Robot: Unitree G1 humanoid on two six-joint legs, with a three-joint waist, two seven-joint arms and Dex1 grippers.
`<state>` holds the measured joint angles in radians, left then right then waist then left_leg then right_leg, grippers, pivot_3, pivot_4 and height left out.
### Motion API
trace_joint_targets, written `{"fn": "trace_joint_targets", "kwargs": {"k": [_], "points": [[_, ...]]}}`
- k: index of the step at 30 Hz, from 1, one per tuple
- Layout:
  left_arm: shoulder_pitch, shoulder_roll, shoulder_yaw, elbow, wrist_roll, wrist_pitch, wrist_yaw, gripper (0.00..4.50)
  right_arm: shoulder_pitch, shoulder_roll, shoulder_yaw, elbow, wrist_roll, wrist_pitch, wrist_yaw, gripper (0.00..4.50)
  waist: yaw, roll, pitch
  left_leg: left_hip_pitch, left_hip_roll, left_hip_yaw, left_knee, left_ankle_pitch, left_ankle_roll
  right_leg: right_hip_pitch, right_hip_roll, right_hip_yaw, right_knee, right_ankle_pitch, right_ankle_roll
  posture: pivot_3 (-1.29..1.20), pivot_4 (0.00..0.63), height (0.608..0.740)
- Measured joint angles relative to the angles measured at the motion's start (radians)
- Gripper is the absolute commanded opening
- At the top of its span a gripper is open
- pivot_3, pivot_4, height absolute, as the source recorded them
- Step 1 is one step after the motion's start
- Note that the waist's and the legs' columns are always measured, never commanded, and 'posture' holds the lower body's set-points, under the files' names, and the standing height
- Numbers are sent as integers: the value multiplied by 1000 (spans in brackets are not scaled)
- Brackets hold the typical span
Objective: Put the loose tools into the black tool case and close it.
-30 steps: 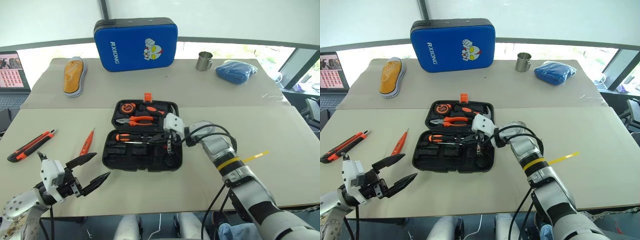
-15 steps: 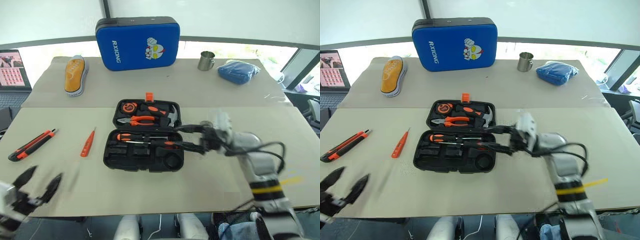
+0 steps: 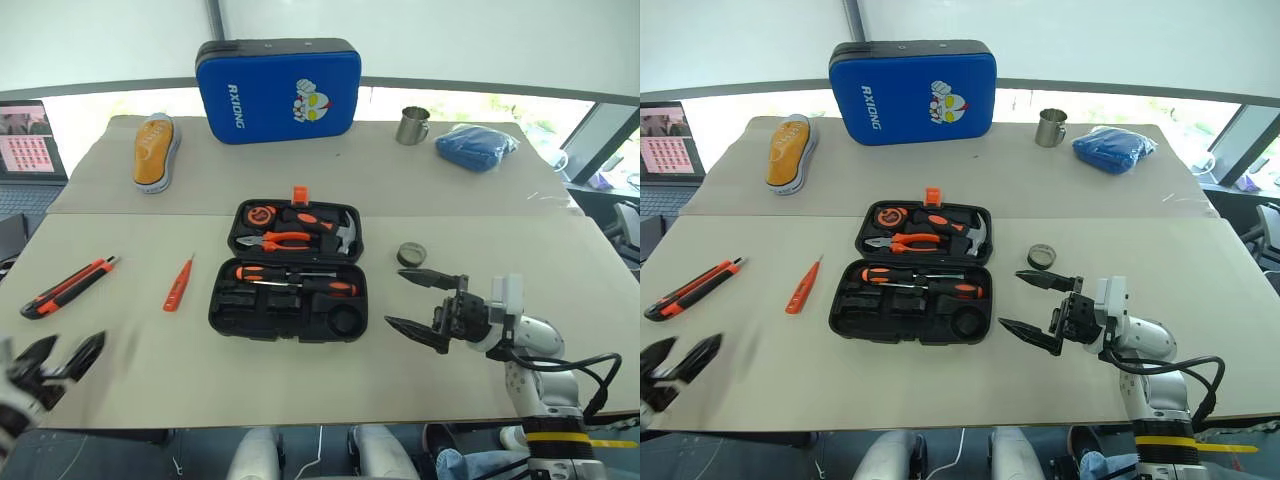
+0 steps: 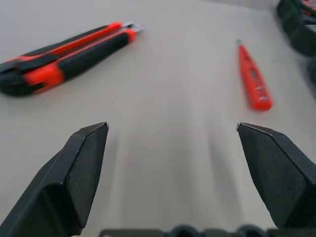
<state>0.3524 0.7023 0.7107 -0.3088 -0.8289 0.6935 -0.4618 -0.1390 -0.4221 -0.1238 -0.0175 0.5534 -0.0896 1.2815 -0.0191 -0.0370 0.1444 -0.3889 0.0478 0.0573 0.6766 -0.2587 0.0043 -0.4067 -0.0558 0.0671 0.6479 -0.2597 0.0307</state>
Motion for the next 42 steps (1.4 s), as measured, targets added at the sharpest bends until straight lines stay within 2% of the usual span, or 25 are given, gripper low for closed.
{"fn": "trace_joint_targets", "kwargs": {"k": [1, 3, 8, 12, 20, 23, 27, 29, 31, 32, 34, 37, 39, 42], "points": [[-89, 23, -40, -1, -20, 75, 45, 4500, -7, 7, 11, -15, 3, 0, -5, 4468, 3, 0, 0, 1, 0, 0, 0, 0, 0, 1, 1, 0, 0, 0, 0, 0, 150, 740], [-174, 36, -94, -1, -26, 145, 107, 4500, -19, 14, 33, -39, 10, 0, -7, 4468, 0, 0, 0, 2, 0, -3, 0, 0, 0, 1, 0, 0, 0, 0, 0, 0, 150, 740], [-361, 34, -290, 74, 88, 212, 208, 4500, -39, 26, 56, -50, 19, 5, -17, 4468, -3, 0, 0, 1, 0, -3, -1, -2, -3, 0, 0, 1, -1, 0, 0, 0, 150, 740], [-464, 19, -396, 149, 174, 216, 214, 3439, -41, 36, 76, -52, 19, 4, -18, 4500, 4, 1, 1, 1, -1, -3, -1, -2, -3, 1, 0, 1, -1, 0, 0, 0, 150, 740], [-495, 28, -418, 186, 235, 210, 124, 499, -41, 27, 78, -93, 20, 15, -34, 4500, 10, 1, 1, 2, -2, -3, -1, -2, -3, 1, -2, 1, -1, 0, 0, 0, 150, 740], [-491, 31, -417, 234, 242, 102, -10, 466, -36, 11, 76, -135, 26, 32, -53, 4500, 9, 0, 1, 0, -2, -2, -1, -1, -3, 1, -1, 0, -1, 0, 0, 0, 150, 740], [-539, 79, -411, 268, 233, -87, -270, 466, -24, -23, 69, -180, 50, 69, -76, 4500, 11, -1, 2, -1, -2, 2, 0, -1, -3, 0, -1, -1, -1, 0, 0, 0, 150, 740], [-596, 121, -429, 270, 216, -172, -463, 466, -20, -64, 67, -212, 60, 117, -100, 4500, 13, -1, 2, -1, -2, 3, 0, -1, -3, 0, -2, -1, -2, 0, 0, 0, 150, 740], [-650, 167, -485, 264, 229, -234, -602, 466, -16, -114, 65, -236, 60, 165, -109, 4500, 14, -1, 2, -1, -3, 4, 0, -1, -3, 1, -2, -1, -3, 0, 0, 0, 150, 740], [-697, 208, -571, 263, 283, -302, -710, 466, -12, -171, 71, -251, 55, 216, -117, 4500, 16, 0, 2, -1, -4, 4, 0, -1, -3, 1, -2, 0, -4, -1, 1, 0, 150, 740], [-737, 224, -670, 274, 362, -390, -805, 466, -12, -214, 69, -265, 50, 271, -137, 4500, 16, 0, 2, -1, -4, 4, 0, -2, -3, 2, -1, 0, -4, -1, 1, 0, 150, 740], [-808, 206, -835, 333, 508, -495, -879, 466, -28, -258, 82, -290, 34, 362, -186, 4500, 11, 0, 3, -3, -3, 4, 0, -2, -3, 0, 1, 1, -4, -1, 1, 0, 150, 740], [-837, 192, -892, 371, 566, -527, -891, 466, -42, -277, 93, -314, 17, 421, -230, 4500, 6, 0, 3, -5, -2, 4, 0, -2, -2, -2, 2, 1, -3, -1, 1, 0, 150, 740], [-899, 165, -945, 427, 650, -578, -895, 466, -90, -286, 123, -365, 9, 542, -319, 4500, 6, 0, 3, -17, -2, 3, 4, -1, -2, -14, 2, 2, 0, -1, 1, 0, 150, 740]]}}
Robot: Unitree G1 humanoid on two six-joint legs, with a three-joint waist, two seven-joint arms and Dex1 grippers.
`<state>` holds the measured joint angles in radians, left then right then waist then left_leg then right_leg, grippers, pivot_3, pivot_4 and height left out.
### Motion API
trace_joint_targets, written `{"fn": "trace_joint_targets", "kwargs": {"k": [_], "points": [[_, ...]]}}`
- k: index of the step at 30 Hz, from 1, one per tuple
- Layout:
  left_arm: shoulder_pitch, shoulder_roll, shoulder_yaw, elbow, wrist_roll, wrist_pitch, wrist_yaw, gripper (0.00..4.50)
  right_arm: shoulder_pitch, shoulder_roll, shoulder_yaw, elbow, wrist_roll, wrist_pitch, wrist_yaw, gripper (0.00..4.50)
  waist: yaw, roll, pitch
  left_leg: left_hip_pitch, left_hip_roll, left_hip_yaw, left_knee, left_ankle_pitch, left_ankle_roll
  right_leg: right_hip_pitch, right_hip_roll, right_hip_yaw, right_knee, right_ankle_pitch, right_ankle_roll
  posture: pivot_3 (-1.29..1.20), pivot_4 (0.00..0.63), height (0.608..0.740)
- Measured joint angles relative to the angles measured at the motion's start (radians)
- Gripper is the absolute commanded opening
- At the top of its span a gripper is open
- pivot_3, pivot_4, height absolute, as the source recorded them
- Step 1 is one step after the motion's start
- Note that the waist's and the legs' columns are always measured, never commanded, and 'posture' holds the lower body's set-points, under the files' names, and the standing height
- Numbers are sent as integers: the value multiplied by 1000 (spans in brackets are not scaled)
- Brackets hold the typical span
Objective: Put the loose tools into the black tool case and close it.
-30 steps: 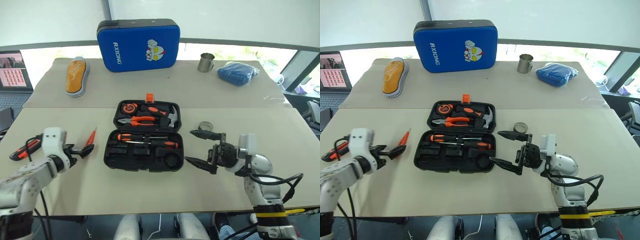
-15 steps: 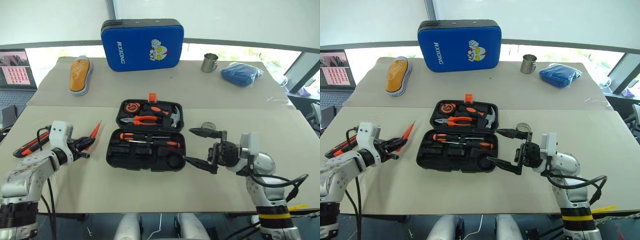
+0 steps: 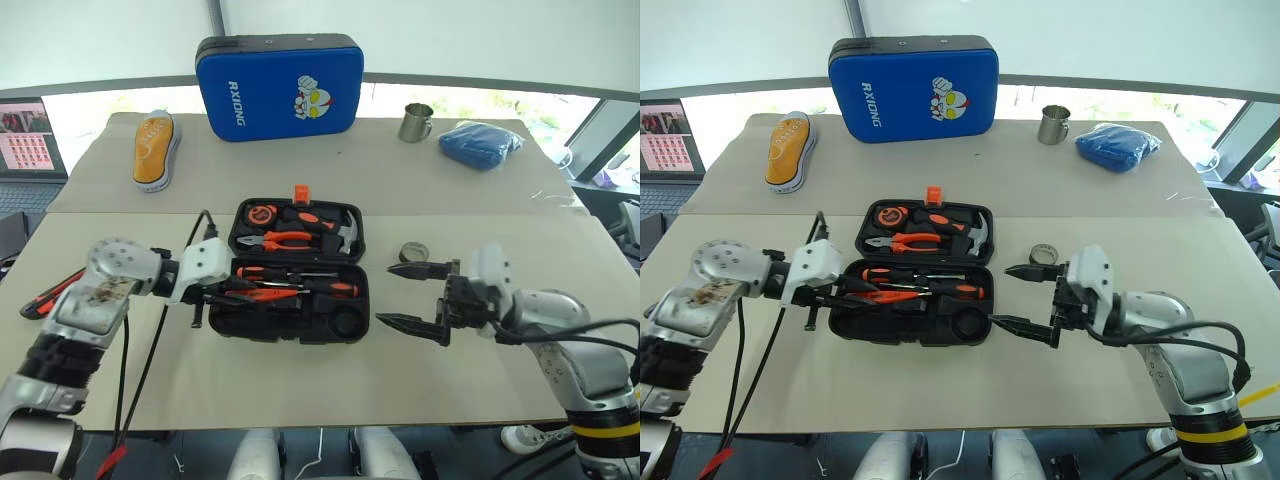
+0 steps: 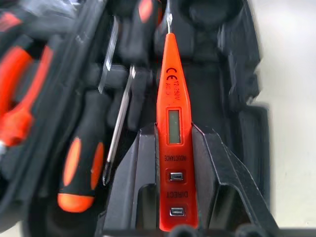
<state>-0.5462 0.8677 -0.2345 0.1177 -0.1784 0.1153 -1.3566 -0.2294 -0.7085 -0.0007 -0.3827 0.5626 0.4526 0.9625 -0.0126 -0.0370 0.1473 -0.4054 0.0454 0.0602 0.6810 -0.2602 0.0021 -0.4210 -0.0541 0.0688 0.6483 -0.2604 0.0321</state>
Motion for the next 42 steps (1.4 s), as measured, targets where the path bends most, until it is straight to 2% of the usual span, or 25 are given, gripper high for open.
{"fn": "trace_joint_targets", "kwargs": {"k": [8, 30, 32, 36, 39, 42], "points": [[-52, -36, -26, 94, 74, -47, -13, 466, -32, 0, 32, -42, 8, 82, -32, 4500, 5, 0, 0, -3, -1, -1, 1, 0, 0, -1, -1, 0, -1, 0, 1, 0, 150, 740], [-78, 1, -61, 61, 155, 2, -60, 466, -28, 13, 68, -52, -11, 82, -35, 4500, -5, 0, 0, -1, 1, -1, 1, 0, 1, 0, 1, 0, 0, 0, 1, 0, 150, 740], [-73, -8, -55, 46, 150, 52, -60, 1468, -43, 16, 70, -52, -11, 82, -37, 4500, -3, 0, 0, -1, 0, -1, 1, 0, 1, 0, 0, 0, 0, 0, 1, 0, 150, 740], [-35, -25, -21, 38, 93, 121, -63, 2804, -55, 27, 71, -52, -8, 82, -36, 4500, -2, 0, 0, -1, 1, -1, 1, 0, 1, -1, 0, 0, 0, 0, 1, 0, 150, 740], [-22, -35, -9, 66, 70, 55, -71, 3940, -53, 44, 67, -47, 15, 93, -37, 4500, 1, 0, 0, -2, 1, -1, 2, 0, 1, -1, 0, 0, 0, 0, 1, 0, 150, 740], [-14, -70, 66, 118, -17, 30, -94, 3940, -34, 52, 62, -21, 34, 100, -31, 4500, 1, 0, 0, -2, 1, -1, 3, 0, 1, -1, 0, 0, 1, 0, 1, 0, 150, 740]]}}
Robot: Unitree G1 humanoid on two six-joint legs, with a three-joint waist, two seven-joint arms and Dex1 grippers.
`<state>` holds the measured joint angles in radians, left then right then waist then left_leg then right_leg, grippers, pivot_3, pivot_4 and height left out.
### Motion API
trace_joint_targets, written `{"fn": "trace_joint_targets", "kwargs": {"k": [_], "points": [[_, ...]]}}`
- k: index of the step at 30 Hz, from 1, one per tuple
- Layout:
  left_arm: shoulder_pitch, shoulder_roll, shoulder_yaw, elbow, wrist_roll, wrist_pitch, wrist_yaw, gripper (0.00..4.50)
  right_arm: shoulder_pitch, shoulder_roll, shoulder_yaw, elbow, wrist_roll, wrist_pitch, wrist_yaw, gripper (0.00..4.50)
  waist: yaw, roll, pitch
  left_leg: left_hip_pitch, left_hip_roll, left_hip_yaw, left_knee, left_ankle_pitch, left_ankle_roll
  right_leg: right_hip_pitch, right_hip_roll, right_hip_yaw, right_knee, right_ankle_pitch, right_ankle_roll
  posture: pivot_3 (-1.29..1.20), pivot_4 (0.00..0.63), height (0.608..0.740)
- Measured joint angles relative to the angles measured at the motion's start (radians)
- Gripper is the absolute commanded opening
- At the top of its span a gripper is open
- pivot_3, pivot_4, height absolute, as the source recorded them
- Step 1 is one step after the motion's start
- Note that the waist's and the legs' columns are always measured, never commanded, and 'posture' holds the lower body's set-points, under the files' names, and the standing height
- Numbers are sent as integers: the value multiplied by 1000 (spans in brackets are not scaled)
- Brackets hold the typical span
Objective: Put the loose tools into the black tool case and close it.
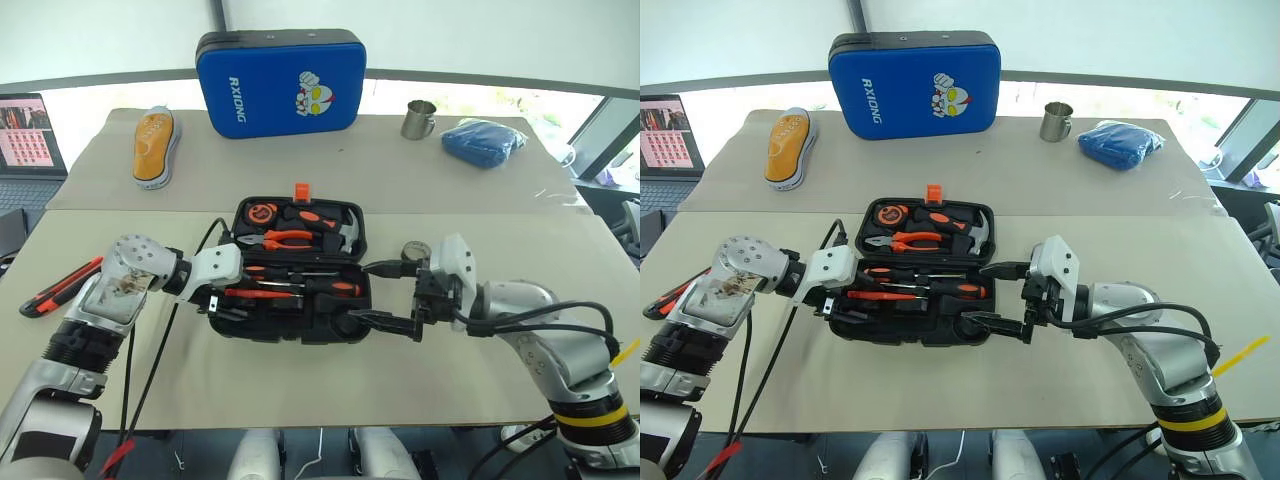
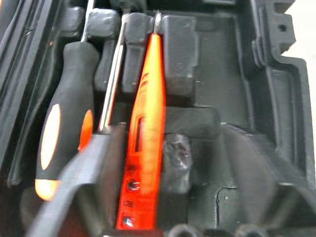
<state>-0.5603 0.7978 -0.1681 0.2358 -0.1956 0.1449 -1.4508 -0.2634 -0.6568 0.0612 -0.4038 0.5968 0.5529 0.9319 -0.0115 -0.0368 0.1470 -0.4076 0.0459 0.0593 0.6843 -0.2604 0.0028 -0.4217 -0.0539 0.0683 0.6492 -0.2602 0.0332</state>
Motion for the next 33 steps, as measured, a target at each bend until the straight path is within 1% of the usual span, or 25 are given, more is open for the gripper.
{"fn": "trace_joint_targets", "kwargs": {"k": [1, 3, 7, 8, 9, 11, 13, 16, 18, 25, 33], "points": [[3, -5, 34, 14, -45, -6, -16, 3940, 6, 1, 0, 12, 5, 0, 7, 4500, 0, 0, 0, -1, 0, 0, 1, 0, 0, 0, 0, 0, 0, 0, 0, 0, 150, 740], [3, -4, 79, 20, -87, -6, -27, 3940, 12, 1, -1, 25, 8, 0, 21, 4500, 0, 0, 0, -1, 0, 0, 1, 0, 0, 0, 0, 0, 0, 0, 0, 0, 150, 740], [1, -19, 133, 32, -130, -3, -18, 3940, 14, 1, -1, 38, 7, -9, 30, 4500, 0, 0, 0, 0, 0, -1, 1, 0, 0, 0, 0, 0, 0, 0, 0, 0, 150, 740], [1, -27, 144, 43, -138, -8, -13, 3539, 14, 2, -1, 42, 7, -11, 30, 4500, 0, 0, 0, 0, 0, -1, 1, 0, 0, 0, 0, 0, 0, 0, 0, 0, 150, 740], [0, -37, 153, 51, -145, -8, -7, 3327, 16, 2, -1, 42, 7, -13, 30, 4500, 0, 0, 0, 0, 0, -1, 1, 0, 0, 0, 0, 0, 0, 0, 0, 0, 150, 740], [0, -60, 162, 71, -160, -8, 3, 2648, 18, 9, -1, 42, 7, -15, 28, 4500, 0, 0, 0, 0, 0, -1, 1, 0, 0, 0, 0, 0, 0, 0, 0, 0, 150, 740], [5, -86, 166, 98, -160, -12, 17, 1861, 22, 18, -1, 42, 6, -19, 27, 4500, 0, 0, 0, 0, 0, -1, 1, 0, 0, 0, 0, 0, 1, 0, 0, 0, 150, 740], [17, -105, 164, 140, -152, -32, 29, 859, 25, 22, -1, 42, 4, -21, 25, 4500, 0, 0, 0, 0, 0, -1, 1, 0, 0, 0, 0, 0, 1, 0, 0, 0, 150, 740], [19, -126, 164, 172, -136, -57, 43, 60, 25, 27, -1, 42, 2, -22, 21, 4500, 0, 0, 0, 0, 0, -1, 1, 0, 0, 0, 0, 0, 1, 0, 0, 0, 150, 740], [59, -132, 125, 175, -86, -107, 44, 22, 25, 49, -1, 42, 0, -22, 9, 4500, 0, 0, 0, 0, 0, -1, 1, 0, 0, 0, 0, 0, 1, 0, 0, 0, 150, 740], [69, -131, 111, 176, -54, -177, 55, 22, 26, 61, -1, 42, -4, -23, 3, 4500, 0, 1, -1, 2, 0, -1, 1, 0, 0, 2, 0, 0, 1, 0, 0, 0, 150, 740]]}}
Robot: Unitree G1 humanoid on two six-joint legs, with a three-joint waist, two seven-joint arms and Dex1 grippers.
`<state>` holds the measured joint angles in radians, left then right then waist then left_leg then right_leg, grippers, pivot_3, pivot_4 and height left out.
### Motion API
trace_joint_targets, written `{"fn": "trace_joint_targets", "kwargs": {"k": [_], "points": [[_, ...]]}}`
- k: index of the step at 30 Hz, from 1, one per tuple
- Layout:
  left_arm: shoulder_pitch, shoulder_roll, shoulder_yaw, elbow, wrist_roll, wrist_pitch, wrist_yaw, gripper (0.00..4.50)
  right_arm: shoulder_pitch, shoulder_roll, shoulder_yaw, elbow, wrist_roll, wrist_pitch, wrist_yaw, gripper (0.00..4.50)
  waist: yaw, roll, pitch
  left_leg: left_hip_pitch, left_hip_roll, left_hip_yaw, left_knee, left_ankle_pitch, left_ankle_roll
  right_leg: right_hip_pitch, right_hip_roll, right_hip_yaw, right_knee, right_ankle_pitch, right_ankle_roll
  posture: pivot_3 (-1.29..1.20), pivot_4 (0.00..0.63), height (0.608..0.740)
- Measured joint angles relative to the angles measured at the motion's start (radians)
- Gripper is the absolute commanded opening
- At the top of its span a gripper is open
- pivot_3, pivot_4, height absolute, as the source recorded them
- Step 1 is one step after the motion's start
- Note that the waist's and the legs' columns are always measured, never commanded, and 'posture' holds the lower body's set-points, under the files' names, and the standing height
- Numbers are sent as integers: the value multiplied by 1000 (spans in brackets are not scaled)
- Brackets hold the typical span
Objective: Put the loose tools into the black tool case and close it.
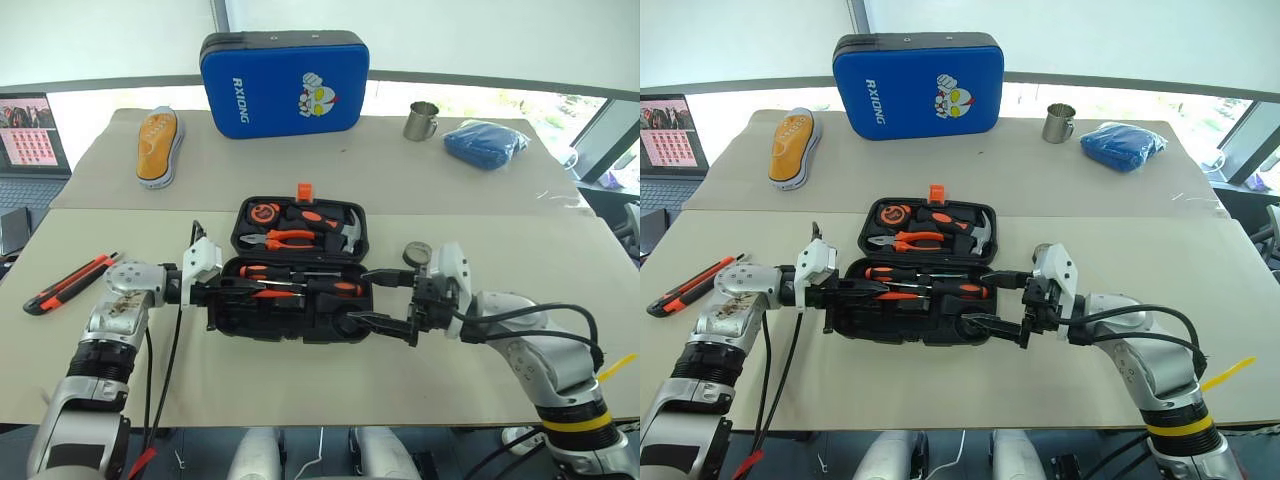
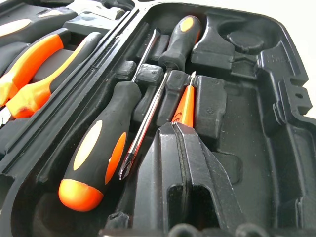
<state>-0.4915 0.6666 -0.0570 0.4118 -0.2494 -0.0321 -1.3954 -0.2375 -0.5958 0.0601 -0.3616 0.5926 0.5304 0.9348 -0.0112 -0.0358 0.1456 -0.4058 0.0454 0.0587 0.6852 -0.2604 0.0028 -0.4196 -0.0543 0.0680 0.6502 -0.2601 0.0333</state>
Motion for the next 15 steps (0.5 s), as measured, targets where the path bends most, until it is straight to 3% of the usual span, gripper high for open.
{"fn": "trace_joint_targets", "kwargs": {"k": [15], "points": [[58, 48, -44, -130, 23, 165, 29, 22, 0, 12, 2, 9, -4, -9, 14, 4500, -2, 9, -9, 6, 0, 1, 0, 0, 0, 3, 0, 2, 5, 0, 0, 0, 150, 740]]}}
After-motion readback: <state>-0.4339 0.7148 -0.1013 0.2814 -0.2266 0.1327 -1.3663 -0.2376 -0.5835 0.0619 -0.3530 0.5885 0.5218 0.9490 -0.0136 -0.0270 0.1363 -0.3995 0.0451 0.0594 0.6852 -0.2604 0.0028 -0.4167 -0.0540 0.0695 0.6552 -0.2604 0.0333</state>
